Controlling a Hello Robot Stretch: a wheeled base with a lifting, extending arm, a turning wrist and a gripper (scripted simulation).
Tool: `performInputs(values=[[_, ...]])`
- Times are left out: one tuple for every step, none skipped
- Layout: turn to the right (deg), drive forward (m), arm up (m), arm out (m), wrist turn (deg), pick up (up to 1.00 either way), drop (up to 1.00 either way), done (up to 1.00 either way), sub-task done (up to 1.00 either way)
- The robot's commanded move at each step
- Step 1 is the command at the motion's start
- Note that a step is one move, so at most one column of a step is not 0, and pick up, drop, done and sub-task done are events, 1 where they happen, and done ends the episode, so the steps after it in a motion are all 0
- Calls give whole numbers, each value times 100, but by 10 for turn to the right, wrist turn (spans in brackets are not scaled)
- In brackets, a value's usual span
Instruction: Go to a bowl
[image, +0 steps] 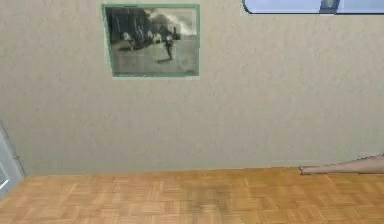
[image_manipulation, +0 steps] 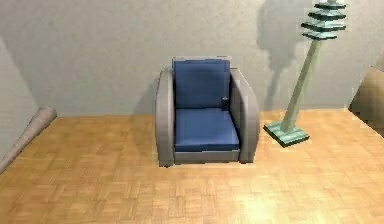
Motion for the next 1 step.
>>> performInputs(values=[[-450,0,0,0,0,0,0,0,0]])
